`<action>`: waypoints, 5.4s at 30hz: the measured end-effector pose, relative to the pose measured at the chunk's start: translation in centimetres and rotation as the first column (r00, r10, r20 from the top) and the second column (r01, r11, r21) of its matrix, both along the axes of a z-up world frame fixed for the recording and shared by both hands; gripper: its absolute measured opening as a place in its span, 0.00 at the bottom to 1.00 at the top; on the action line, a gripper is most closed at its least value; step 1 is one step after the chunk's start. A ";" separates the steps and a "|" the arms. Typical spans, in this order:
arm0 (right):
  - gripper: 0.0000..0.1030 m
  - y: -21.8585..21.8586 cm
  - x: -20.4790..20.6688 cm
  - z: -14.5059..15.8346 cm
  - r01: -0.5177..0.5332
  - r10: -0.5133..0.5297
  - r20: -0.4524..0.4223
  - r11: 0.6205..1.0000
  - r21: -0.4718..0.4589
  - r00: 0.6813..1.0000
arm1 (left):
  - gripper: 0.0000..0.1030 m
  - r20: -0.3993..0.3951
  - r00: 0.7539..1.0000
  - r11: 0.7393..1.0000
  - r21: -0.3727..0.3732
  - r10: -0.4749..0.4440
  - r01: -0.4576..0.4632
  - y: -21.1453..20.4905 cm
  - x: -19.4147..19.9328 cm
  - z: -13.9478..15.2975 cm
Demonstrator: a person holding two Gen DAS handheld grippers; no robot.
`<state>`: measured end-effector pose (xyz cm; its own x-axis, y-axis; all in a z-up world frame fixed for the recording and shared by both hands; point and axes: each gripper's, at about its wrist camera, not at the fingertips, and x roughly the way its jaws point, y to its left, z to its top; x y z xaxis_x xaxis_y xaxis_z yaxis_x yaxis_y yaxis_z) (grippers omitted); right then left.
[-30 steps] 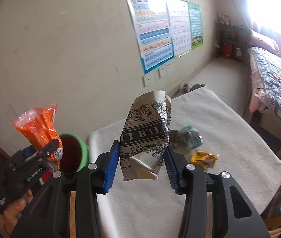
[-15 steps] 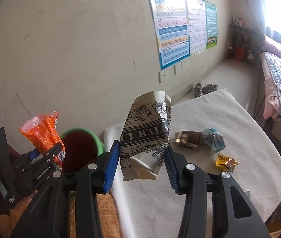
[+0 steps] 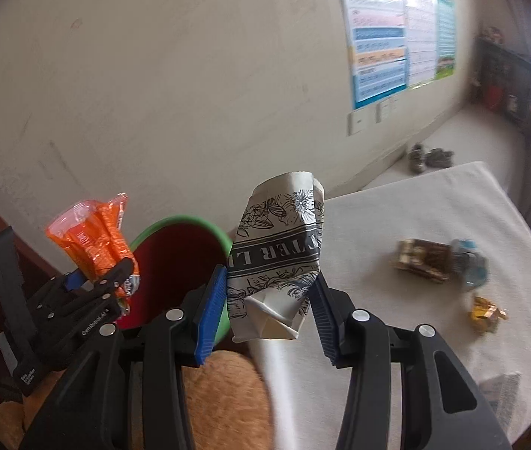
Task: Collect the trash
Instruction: 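Carry the orange bag and paper cup over the red bucket with both grippers, then open both grippers over the bucket, dropping the orange bag and cup, then grasp the brown snack box with the left gripper while the right grasps the milk carton, then carry the brown box and milk carton toward the red bucket with both grippers, then open both grippers over the bucket, dropping the brown box and milk carton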
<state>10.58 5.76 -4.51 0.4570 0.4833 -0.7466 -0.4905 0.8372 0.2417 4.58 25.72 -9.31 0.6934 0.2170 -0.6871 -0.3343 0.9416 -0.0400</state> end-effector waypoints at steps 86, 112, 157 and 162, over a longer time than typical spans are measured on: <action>0.49 -26.8 0.0 -12.4 0.349 -0.348 -0.471 0.933 -0.090 0.810 | 0.70 -0.319 0.686 0.748 -0.137 -0.654 0.649 -25.5 14.7 -6.4; 0.37 -24.8 -2.6 -7.4 0.350 -0.354 -0.220 0.935 -0.060 0.909 | 0.71 0.054 0.854 0.856 0.045 -0.518 0.516 -23.8 2.6 6.3; 0.37 -9.8 -2.1 2.5 0.167 -0.167 -0.005 0.985 0.046 0.986 | 0.71 0.131 0.956 0.965 0.025 -0.262 0.261 -10.4 0.4 7.3; 0.37 -7.9 -1.8 2.0 0.134 -0.133 -0.020 0.990 0.048 0.991 | 0.71 0.111 0.968 0.974 0.017 -0.225 0.224 -8.8 0.3 6.5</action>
<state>8.76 -2.12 -2.48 0.5078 0.4549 -0.7316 -0.3706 0.8820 0.2911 4.92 16.94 -2.76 0.7972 0.0500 -0.6017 -0.1081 0.9923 -0.0608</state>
